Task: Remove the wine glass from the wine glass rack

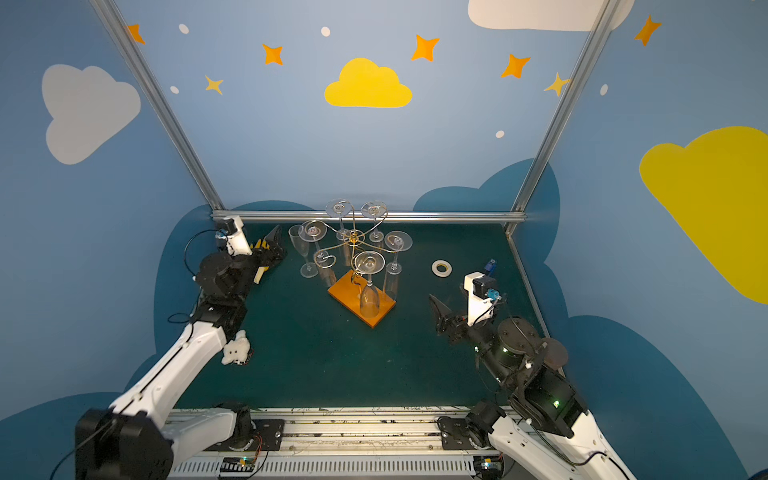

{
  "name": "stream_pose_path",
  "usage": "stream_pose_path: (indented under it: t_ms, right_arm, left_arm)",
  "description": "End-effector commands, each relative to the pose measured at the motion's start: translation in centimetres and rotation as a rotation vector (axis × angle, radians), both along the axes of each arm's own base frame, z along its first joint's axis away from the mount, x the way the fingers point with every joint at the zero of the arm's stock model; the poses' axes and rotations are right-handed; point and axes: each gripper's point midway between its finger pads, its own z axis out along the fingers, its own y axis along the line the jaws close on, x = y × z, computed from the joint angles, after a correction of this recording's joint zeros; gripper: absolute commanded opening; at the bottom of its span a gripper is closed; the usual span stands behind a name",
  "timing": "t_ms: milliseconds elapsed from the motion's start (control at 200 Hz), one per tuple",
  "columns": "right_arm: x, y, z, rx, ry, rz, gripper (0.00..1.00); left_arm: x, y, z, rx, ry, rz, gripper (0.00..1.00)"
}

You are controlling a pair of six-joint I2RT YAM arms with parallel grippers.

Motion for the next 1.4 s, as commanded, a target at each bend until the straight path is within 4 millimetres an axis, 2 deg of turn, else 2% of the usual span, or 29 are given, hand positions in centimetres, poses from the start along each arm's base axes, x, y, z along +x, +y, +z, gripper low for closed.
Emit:
stream_pose_path:
  t_ms: [0, 95, 215, 365, 446, 681, 831, 1091, 1392]
  right_arm:
    - [0.0, 1.4, 1.2, 0.075, 0.064, 0.054, 0.81]
    - [0.1, 3.6, 2.0, 0.130, 0.122, 0.134, 0.81]
    - [0.8, 6.3, 2.2, 0.180, 0.257, 0.197, 0.81]
    - [1.5, 9.9, 2.1, 0.218, 0.405, 0.301, 0.79]
    - [2.1, 10.9, 1.8, 0.251, 0.464, 0.321, 0.79]
    - [4.0, 11.4, 0.8, 0.378, 0.580, 0.332, 0.73]
    - [4.8, 12.2, 0.6, 0.453, 0.632, 0.377, 0.64]
    - [6.3, 13.4, -0.5, 0.476, 0.672, 0.388, 0.52]
    - [7.4, 13.7, -1.3, 0.507, 0.679, 0.366, 0.36]
  left_arm:
    - [-3.9, 0.3, -4.7, -0.069, 0.228, 0.000, 0.99]
    - [-7.1, 0.0, -4.2, -0.118, 0.249, -0.033, 0.99]
    - [-10.0, -1.3, -4.5, -0.196, 0.306, -0.121, 0.99]
    - [-12.2, -3.3, -5.2, -0.288, 0.394, -0.234, 0.99]
    - [-13.0, -4.2, -5.5, -0.330, 0.428, -0.282, 0.99]
    - [-14.5, -6.2, -6.5, -0.458, 0.472, -0.396, 0.99]
    - [-15.3, -7.2, -7.1, -0.493, 0.498, -0.456, 0.99]
    - [-16.7, -7.8, -8.0, -0.500, 0.522, -0.486, 0.99]
    - [-17.6, -9.0, -9.3, -0.522, 0.558, -0.532, 0.99]
